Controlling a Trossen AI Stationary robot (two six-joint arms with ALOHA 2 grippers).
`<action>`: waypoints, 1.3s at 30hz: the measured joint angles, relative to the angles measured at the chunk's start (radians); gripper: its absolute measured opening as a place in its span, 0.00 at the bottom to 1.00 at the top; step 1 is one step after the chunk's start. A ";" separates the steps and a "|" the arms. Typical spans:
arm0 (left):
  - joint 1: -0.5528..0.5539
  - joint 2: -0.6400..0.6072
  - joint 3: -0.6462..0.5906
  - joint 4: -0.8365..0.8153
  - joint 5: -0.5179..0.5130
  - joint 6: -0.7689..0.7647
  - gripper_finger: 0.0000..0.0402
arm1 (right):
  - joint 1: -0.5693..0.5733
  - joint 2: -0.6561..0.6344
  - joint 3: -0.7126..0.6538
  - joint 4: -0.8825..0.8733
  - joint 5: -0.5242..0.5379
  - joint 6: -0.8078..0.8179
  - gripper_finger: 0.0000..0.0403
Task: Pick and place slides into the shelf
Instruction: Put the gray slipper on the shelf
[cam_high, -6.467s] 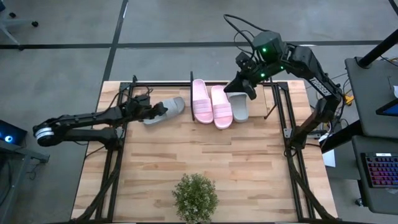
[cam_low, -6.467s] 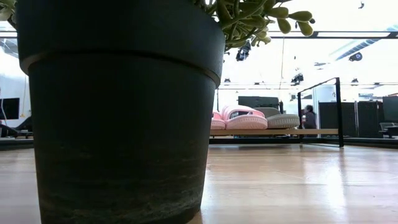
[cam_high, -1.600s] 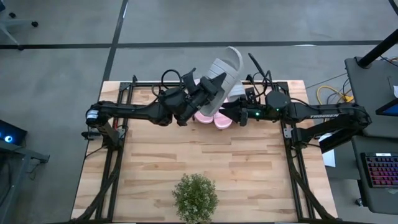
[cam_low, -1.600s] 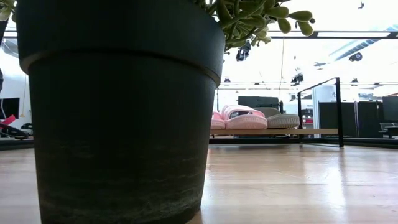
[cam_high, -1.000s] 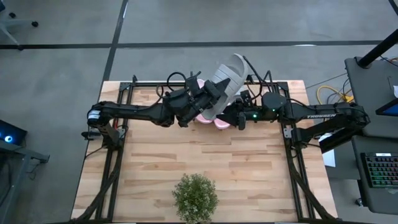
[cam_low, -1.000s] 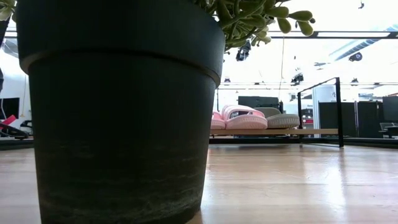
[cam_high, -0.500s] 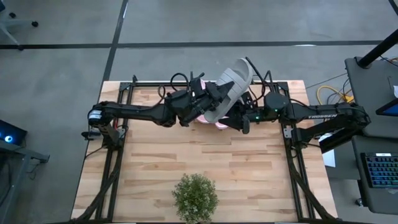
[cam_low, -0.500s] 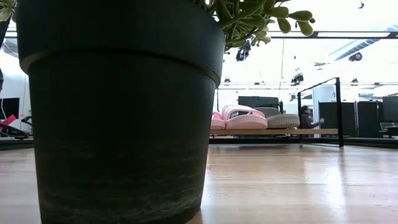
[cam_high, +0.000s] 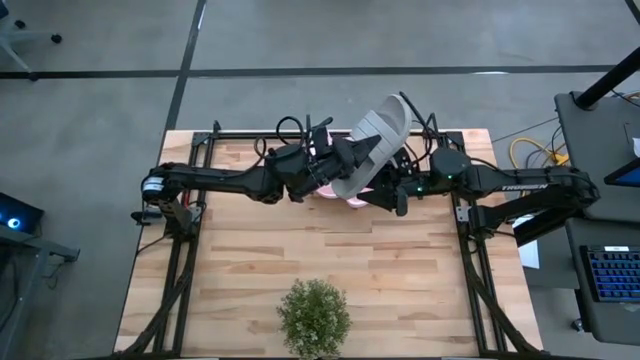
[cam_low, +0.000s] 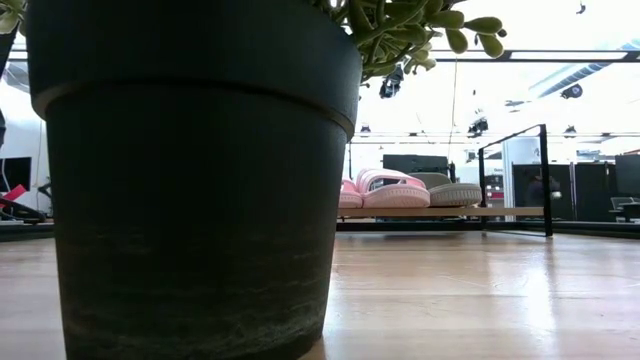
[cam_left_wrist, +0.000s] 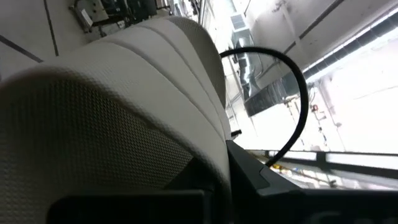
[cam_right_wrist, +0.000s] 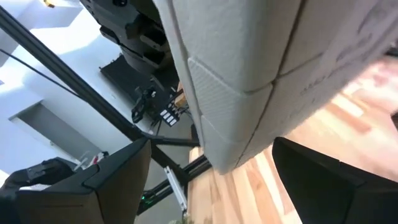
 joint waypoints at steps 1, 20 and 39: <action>0.000 0.000 0.000 -0.001 0.009 0.006 0.00 | -0.001 -0.005 0.000 -0.017 -0.002 0.009 0.81; -0.008 0.000 0.007 -0.008 0.204 0.110 0.00 | -0.075 -0.029 0.003 -0.061 0.012 0.112 0.81; -0.019 0.004 0.016 0.018 0.184 0.106 0.00 | -0.098 -0.030 0.005 -0.072 0.025 0.098 0.49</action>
